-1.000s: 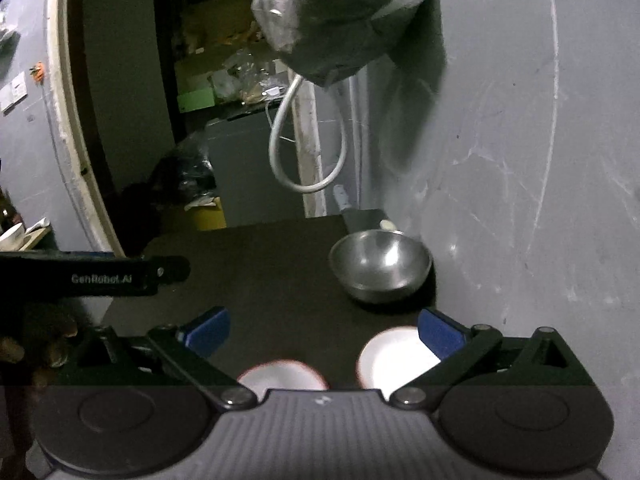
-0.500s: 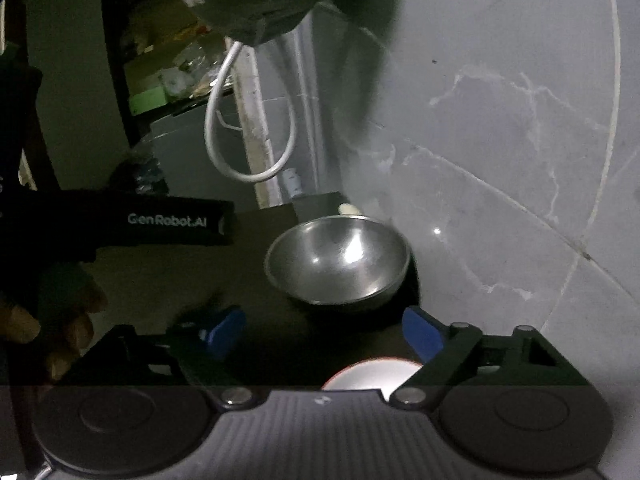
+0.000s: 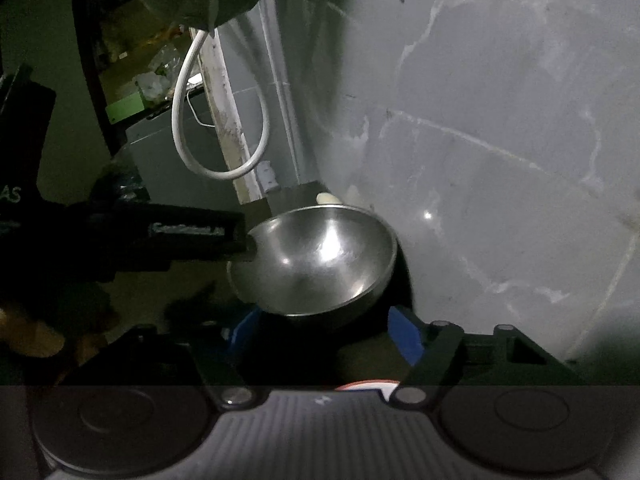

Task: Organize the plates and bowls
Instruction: 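Close both grippers on the rim of the steel bowl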

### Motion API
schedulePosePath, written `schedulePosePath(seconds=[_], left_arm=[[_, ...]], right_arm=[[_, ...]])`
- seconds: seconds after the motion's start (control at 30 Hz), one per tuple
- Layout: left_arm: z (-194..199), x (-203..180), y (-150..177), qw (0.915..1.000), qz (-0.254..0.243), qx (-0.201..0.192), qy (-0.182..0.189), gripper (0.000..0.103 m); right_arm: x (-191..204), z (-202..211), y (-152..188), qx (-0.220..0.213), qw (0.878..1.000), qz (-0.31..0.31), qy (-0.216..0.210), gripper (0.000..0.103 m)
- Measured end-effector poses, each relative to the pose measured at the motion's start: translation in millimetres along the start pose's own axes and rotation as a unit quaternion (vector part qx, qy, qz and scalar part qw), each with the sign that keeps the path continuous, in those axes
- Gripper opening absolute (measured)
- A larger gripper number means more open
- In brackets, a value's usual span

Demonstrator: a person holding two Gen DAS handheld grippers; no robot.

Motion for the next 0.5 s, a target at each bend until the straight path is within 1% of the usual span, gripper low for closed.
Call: schedulePosePath(seconds=[0.03, 0.1, 0.13, 0.2, 0.23, 0.3, 0.33, 0.37, 0.5], left_arm=[[-1, -1, 0, 1.0, -0.002, 0.003, 0.003, 0.079], [-4, -2, 1, 0.9999, -0.006, 0.01, 0.011, 0.067], [-6, -3, 1, 0.9998, -0.006, 0.014, 0.015, 0.062], [-9, -4, 3, 0.9994, -0.003, 0.024, 0.024, 0.042], [-11, -3, 3, 0.9992, 0.0, 0.028, 0.03, 0.04], [-11, -4, 4, 0.9986, 0.003, 0.028, 0.044, 0.029], [-12, -5, 4, 0.9983, 0.001, 0.029, 0.051, 0.026], [-12, -6, 4, 0.9979, -0.002, 0.03, 0.057, 0.02], [-11, -8, 7, 0.9978, -0.014, 0.035, 0.055, 0.019]], right_arm=[[1, -2, 0, 0.001, 1.0, 0.0, -0.002, 0.071], [2, -2, 0, 0.002, 1.0, 0.002, -0.004, 0.067], [3, -3, 0, 0.002, 1.0, 0.003, -0.004, 0.067], [3, -4, -1, 0.003, 1.0, 0.004, -0.007, 0.067], [3, -5, -1, 0.004, 1.0, 0.003, -0.01, 0.067], [5, -4, -2, 0.004, 1.0, 0.005, -0.012, 0.067], [5, -4, -2, 0.004, 1.0, 0.006, -0.013, 0.067], [5, -5, -2, 0.004, 1.0, 0.007, -0.016, 0.067], [-1, -6, -2, 0.008, 0.999, -0.008, -0.038, 0.066]])
Point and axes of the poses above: each gripper's, at about its wrist camera, not at the fingertips, and z roughly against the way its jaws point, x to its left, y to its underside, the point moved 2 cm from there along -z, roughly the way its jaws point, and after that the axes turned 9 degrees about y, right-handed, at the moved point
